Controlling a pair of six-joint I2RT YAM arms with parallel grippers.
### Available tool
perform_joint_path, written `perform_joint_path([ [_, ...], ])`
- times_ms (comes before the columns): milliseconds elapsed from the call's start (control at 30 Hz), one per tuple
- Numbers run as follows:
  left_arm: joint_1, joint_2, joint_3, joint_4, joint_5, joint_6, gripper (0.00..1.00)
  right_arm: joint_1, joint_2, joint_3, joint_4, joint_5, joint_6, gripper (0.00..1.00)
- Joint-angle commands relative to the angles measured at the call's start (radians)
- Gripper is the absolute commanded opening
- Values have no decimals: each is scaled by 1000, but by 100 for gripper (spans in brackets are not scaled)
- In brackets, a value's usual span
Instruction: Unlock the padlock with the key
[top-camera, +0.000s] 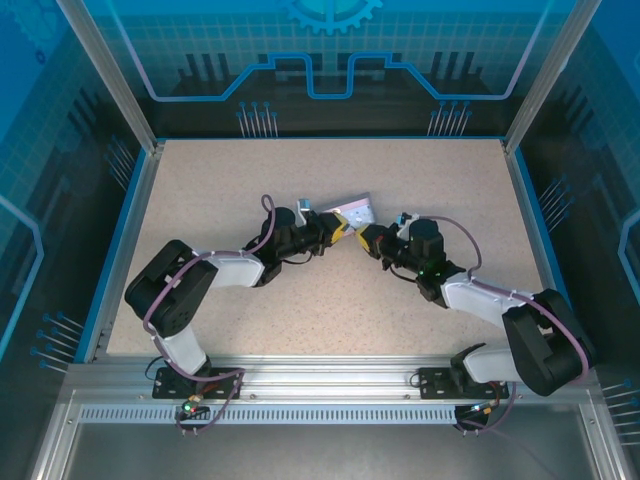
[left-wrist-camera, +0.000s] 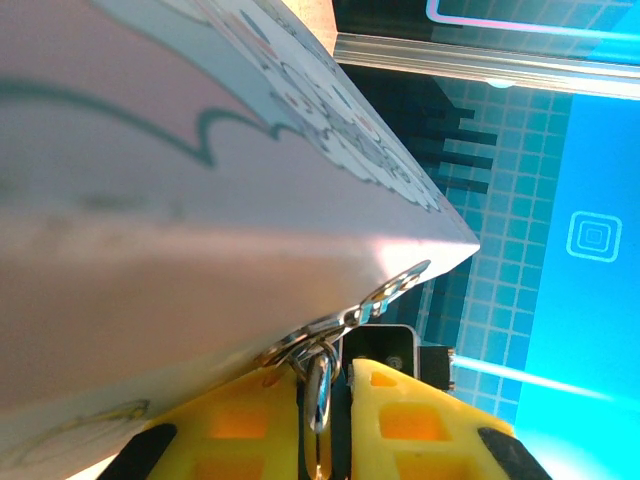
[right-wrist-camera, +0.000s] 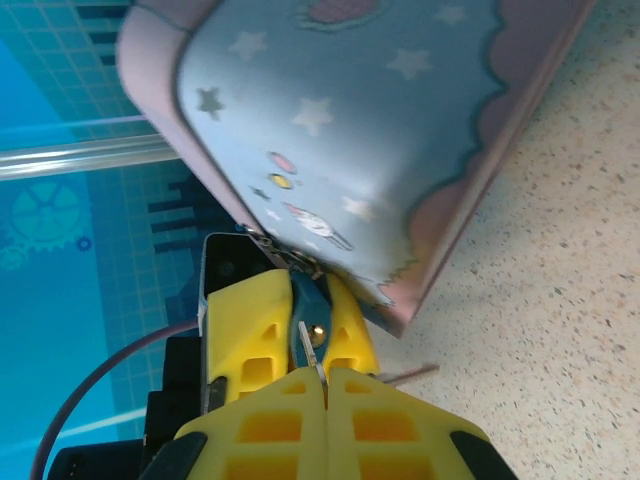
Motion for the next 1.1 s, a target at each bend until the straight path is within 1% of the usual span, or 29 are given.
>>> perform_joint_path([
  [0,-8,-5,-4,95,-17,-10,0,16,-8,-31,30,46,77,0],
  [133,-9,-7,-4,95,-19,-10,0,26,1,-28,50,45,93,0],
  [633,-10,-16,-2,80,-22,-4,0,53,5,12,26,49,78,0],
  [1067,-16,-24,0,69,-24,2,0,55,7,11,29,56,72,0],
])
